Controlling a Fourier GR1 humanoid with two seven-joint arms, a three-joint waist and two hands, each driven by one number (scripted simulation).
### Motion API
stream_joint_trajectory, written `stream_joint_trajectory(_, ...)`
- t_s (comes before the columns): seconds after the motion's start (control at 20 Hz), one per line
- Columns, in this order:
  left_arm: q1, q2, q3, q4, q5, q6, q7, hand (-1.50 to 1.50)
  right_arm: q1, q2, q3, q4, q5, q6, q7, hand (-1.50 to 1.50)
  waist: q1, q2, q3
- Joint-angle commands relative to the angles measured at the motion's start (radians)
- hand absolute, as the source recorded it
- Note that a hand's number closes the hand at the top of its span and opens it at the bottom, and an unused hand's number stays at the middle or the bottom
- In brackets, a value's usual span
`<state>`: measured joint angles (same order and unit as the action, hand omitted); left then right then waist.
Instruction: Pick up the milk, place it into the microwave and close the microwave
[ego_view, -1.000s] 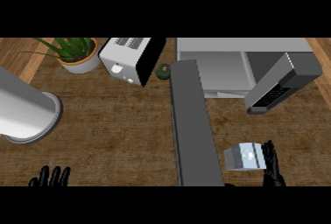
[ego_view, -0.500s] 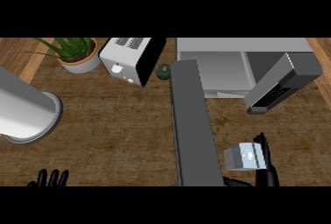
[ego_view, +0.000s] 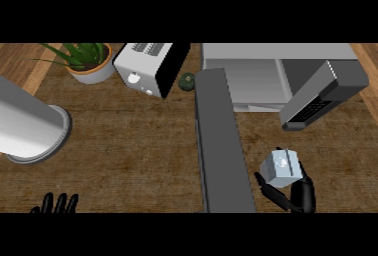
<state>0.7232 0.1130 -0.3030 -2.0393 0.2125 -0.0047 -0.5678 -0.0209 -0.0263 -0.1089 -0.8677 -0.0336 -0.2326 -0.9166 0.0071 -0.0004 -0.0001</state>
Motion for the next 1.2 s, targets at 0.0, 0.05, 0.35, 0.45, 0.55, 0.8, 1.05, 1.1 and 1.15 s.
stream_joint_trajectory(0.0,0.028,0.017,-0.009,-0.002,0.008,-0.026,-0.032,-1.50,-0.114,-0.039,-0.035,0.114,0.040,-0.077,-0.024,1.50,0.007,0.001,0.001)
stream_joint_trajectory(0.05,0.025,-0.010,-0.033,0.030,-0.032,0.004,-0.070,-1.50,-0.068,-0.014,-0.028,0.092,0.030,-0.073,-0.050,1.50,0.001,0.000,0.000)
stream_joint_trajectory(0.35,-0.006,0.023,0.009,0.018,0.016,-0.009,-0.029,-1.50,-0.168,-0.030,-0.088,0.154,-0.008,-0.090,-0.069,1.50,0.001,0.001,0.001)
stream_joint_trajectory(0.45,0.054,0.036,0.002,-0.017,0.040,-0.021,-0.028,-1.50,-0.113,-0.001,-0.081,0.094,-0.030,-0.056,-0.123,1.50,0.001,0.000,0.001)
stream_joint_trajectory(0.55,0.029,0.029,0.008,0.010,0.027,-0.014,-0.042,-1.50,-0.168,0.025,-0.009,0.098,-0.048,-0.099,-0.114,1.50,0.004,0.000,0.001)
stream_joint_trajectory(0.8,0.038,0.027,-0.028,0.031,0.014,-0.041,-0.076,-1.50,-0.388,-0.131,-0.113,0.362,-0.053,0.118,-0.135,1.50,0.040,0.011,0.004)
stream_joint_trajectory(1.05,0.031,0.032,-0.032,-0.023,0.007,-0.010,-0.018,-1.50,-0.445,-0.108,-0.117,0.495,-0.036,0.131,-0.216,1.50,0.016,0.006,0.002)
stream_joint_trajectory(1.1,0.012,0.047,0.031,0.044,0.062,-0.058,-0.076,-1.50,-0.477,-0.108,-0.139,0.514,-0.048,0.115,-0.233,1.50,0.020,0.007,0.002)
stream_joint_trajectory(1.15,0.032,0.035,-0.015,-0.015,0.037,-0.021,-0.020,-1.50,-0.493,-0.093,-0.143,0.534,-0.046,0.099,-0.241,1.50,0.021,0.008,0.003)
